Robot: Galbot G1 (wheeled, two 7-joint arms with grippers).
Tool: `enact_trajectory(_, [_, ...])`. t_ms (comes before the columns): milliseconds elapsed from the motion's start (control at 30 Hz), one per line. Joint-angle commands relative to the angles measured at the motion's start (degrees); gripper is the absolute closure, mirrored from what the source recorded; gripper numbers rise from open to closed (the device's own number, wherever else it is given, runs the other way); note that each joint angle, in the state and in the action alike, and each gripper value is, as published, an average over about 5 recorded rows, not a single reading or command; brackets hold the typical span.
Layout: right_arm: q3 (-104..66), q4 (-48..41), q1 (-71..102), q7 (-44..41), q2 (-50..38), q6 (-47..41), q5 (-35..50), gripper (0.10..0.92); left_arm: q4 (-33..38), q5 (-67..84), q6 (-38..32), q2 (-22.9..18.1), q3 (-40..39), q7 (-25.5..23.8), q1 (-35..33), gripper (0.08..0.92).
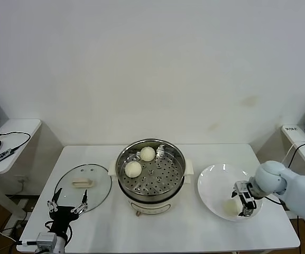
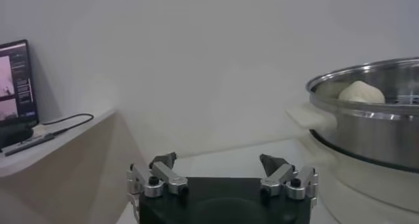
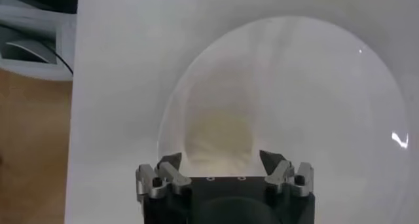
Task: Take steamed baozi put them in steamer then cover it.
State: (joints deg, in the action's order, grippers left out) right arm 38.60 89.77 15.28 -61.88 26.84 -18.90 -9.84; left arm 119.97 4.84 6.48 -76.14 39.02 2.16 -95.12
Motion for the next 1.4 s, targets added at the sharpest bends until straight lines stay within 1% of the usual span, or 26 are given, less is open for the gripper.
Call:
enact_trajectory(33, [-0.6, -0.5, 0.9, 0.0, 0.6, -0.4, 0.0, 0.334, 0.1, 0.0, 0.0, 0.0, 0.0, 0.0, -0.1, 0.177])
enact_trajectory(467, [-1.0, -0.8, 0.0, -0.3, 0.3, -1.2, 1.0, 0.433, 0.8, 0.0, -0.1, -0.2, 0.2, 0.0, -0.4, 0.177])
enact_trajectory(767, [-1.4, 0.6, -5.5, -0.9, -1.4, -1.5, 3.7, 0.475, 1.4, 0.0, -0.1, -0.4, 0.0, 0.0, -0.4, 0.177])
enact_trajectory(967, [4.5, 1.2, -17.6, -1.6, -2.4, -1.6, 7.2, 0.482, 1.4, 0.1, -0.1, -0.3, -0.2, 0.0, 0.0, 0.177])
enact_trajectory(1133, [12.2, 1.1, -31.3, -2.0, -0.9, -2.2, 11.2, 0.482, 1.2, 0.3, -0.1, 0.0, -0.5, 0.0, 0.4, 0.177])
enact_trajectory(1267, [20.6, 0.7, -43.4, -1.9, 2.5, -2.9, 14.6, 0.482, 1.1, 0.4, 0.0, 0.2, -0.6, 0.0, 0.6, 0.177])
enact_trajectory(1400, [28.1, -0.5, -54.1, -1.4, 9.0, -3.1, 18.0, 0.478, 1.1, 0.5, -0.1, 0.5, -0.6, 0.0, 0.6, 0.177])
